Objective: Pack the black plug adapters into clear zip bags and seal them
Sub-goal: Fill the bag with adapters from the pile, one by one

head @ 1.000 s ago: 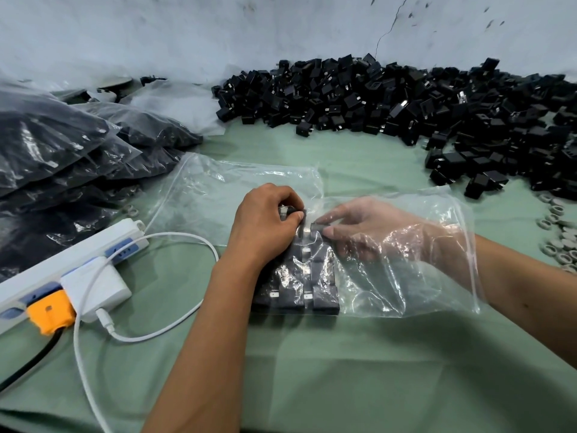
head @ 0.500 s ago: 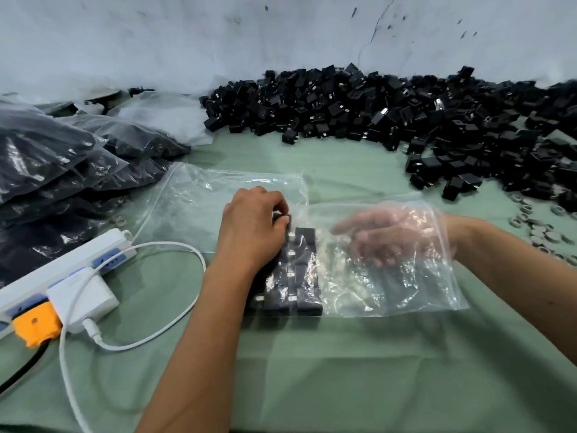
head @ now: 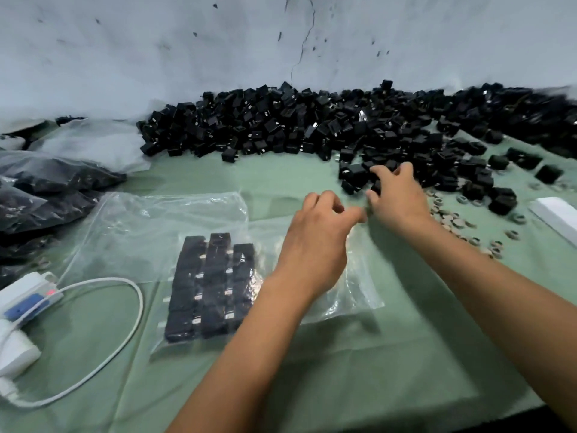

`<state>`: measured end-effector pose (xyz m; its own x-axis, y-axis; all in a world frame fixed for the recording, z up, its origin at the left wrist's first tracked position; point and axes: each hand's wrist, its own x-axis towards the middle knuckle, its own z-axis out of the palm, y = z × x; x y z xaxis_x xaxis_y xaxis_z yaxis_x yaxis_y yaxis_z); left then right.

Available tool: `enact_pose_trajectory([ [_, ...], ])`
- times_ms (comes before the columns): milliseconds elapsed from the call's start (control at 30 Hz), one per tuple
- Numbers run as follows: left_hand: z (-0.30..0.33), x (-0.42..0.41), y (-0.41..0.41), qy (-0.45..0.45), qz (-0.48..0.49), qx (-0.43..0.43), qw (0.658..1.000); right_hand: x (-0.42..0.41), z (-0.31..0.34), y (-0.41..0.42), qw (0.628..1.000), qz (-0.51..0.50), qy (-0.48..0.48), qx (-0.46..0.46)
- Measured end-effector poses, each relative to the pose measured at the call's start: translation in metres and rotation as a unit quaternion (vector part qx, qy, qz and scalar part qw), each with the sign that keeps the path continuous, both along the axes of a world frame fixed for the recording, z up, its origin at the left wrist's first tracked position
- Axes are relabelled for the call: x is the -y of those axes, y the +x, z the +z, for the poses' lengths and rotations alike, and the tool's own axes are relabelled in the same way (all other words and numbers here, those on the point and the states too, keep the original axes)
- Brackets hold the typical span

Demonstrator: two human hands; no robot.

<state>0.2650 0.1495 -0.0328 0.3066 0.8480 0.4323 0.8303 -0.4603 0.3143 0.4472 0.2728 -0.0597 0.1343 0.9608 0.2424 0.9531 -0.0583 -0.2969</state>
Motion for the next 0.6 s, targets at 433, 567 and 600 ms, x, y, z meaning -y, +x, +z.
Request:
enact_pose_trajectory([
  [433,0.02,-0.013,-0.019,-0.063,-0.039,-0.055,0.996,0.047,0.028,0.015,0.858,0.307,-0.17,-0.375],
  [567,0.026,-0.005,-0.02,-0.05,-0.027,-0.029,0.998,0.064,0.037,0.012,0.809,0.392,-0.288,-0.33],
  [600,0.029,-0.003,-0.02,-0.039,-0.026,-0.023,0.999,0.067,0.037,0.007,0.803,0.406,-0.309,-0.308],
])
